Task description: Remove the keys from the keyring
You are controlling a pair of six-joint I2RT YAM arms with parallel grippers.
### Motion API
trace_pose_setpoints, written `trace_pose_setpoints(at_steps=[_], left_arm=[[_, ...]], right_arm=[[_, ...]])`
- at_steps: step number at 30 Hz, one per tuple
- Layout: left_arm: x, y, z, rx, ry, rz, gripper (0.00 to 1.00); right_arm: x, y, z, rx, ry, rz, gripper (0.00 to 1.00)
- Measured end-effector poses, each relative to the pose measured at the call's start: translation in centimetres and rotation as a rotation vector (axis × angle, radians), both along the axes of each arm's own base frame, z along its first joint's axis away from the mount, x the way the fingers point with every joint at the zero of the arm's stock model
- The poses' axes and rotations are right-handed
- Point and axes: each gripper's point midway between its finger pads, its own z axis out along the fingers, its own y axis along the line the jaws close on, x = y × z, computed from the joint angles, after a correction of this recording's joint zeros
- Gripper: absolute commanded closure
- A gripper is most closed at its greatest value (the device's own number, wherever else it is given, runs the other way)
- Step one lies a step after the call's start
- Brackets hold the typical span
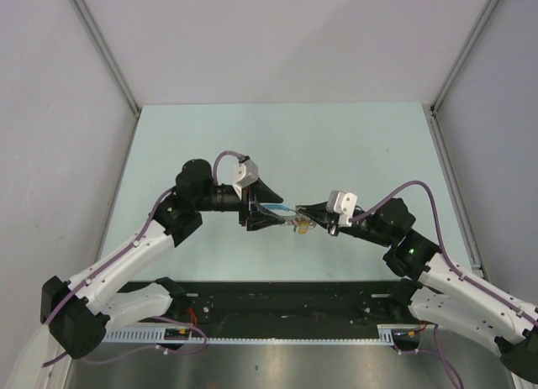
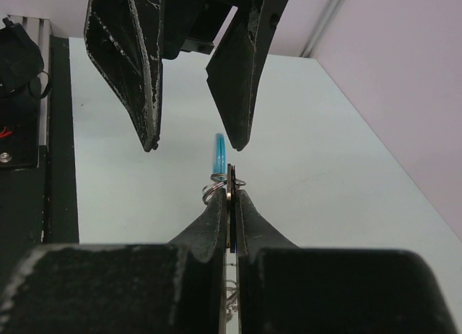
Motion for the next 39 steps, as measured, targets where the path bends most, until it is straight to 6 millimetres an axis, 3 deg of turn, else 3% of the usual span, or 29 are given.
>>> trace_pose_setpoints(at_steps=[6,13,18,22,31,39], left_arm=[[-1.0,-0.1,0.4,-0.015,-0.028,-0.069,0.34],[-0.3,0.0,0.3,-0.004,-0.052,-0.012,0.35],[0.2,0.2,2.2,-0.036,-0.118,0.106,0.32],[-0.2,0.6,3.5,-0.079,-0.173,0.118,0.32],[0.0,-0.1,2.6,-0.046,-0.139,0.102,0.43],[-1.7,-1.8,2.9,-0.058,-0.126,0.104,0.53]], right_arm=[[-0.6,0.0,0.5,0.003,-0.035,0.032,1.00],[-0.2,-0.3,0.9,0.022,-0.027,-0.001,1.00],[0.3,-0.6,1.0,0.058,0.040,-0.051,1.00],[-0.3,-0.4,0.8,0.049,0.047,-0.030,1.00],[0.4,-0.7,1.5,0.101,0.123,-0.112,1.00],[2.1,-1.2,1.7,0.154,0.286,-0.238,1.00]])
